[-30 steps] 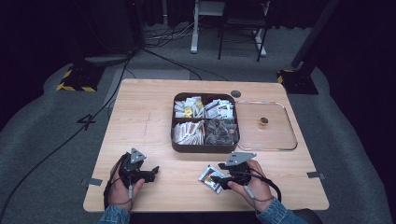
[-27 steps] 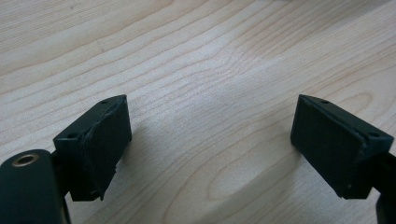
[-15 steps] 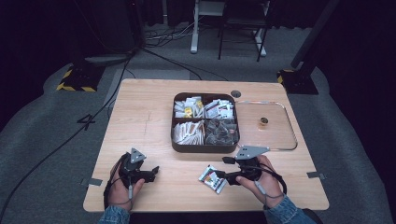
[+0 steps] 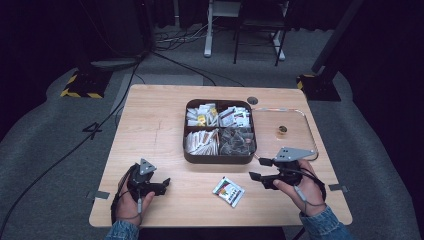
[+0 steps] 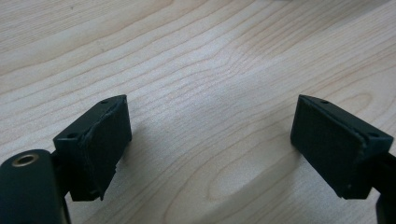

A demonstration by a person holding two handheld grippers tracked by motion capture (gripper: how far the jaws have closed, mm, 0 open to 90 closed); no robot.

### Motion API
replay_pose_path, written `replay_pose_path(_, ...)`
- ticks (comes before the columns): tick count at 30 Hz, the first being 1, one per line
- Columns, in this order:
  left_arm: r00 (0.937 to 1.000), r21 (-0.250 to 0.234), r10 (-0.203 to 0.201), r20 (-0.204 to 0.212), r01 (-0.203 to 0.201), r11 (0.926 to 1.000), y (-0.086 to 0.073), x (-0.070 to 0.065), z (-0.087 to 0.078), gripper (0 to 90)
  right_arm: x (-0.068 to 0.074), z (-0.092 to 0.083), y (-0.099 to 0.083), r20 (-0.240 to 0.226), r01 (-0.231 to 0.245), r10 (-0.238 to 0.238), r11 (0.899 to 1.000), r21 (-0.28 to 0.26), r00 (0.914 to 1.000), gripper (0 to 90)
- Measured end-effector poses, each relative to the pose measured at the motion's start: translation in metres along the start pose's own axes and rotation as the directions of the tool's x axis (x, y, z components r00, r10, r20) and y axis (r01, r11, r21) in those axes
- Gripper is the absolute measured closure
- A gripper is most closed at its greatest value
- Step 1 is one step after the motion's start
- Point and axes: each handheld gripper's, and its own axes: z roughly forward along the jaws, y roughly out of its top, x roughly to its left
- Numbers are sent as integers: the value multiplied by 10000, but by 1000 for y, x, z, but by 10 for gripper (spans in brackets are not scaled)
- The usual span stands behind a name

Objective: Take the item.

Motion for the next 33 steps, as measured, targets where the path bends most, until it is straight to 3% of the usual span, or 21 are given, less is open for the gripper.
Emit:
replay_pose_path(5, 10000, 2, 5, -11, -5, 10000, 0, 0, 0, 128, -11, -8, -6, 412, -215, 218, 9997, -77, 9989, 339)
replay_pose_path(7, 10000, 2, 7, -12, -7, 10000, 0, 0, 0, 128, -19, -13, -16, 989, -265, 257, 9996, 69, 9948, 338)
replay_pose_path(14, 10000, 0, 21, 14, -21, 10000, 0, 0, 0, 128, -41, -19, -38, 1755, -663, 599, 9973, 311, 9827, 334)
replay_pose_path(23, 10000, -6, 35, 31, -35, 10000, 0, 1, 0, 128, -65, -15, -60, 2323, -893, 764, 9950, 456, 9696, 313)
replay_pose_path(25, 10000, 0, 47, 24, -47, 10000, 0, 1, 0, 128, -72, -13, -68, 2664, -1107, 867, 9909, 765, 9599, 313)
replay_pose_path(28, 10000, 2, 57, 42, -57, 10000, 1, 1, 1, 127, -76, -11, -74, 2849, -1293, 995, 9877, 875, 9534, 312)
replay_pose_path(33, 10000, -13, 72, 60, -72, 10000, 1, 1, 1, 127, -80, -7, -86, 2823, -1411, 1099, 9857, 924, 9530, 287)
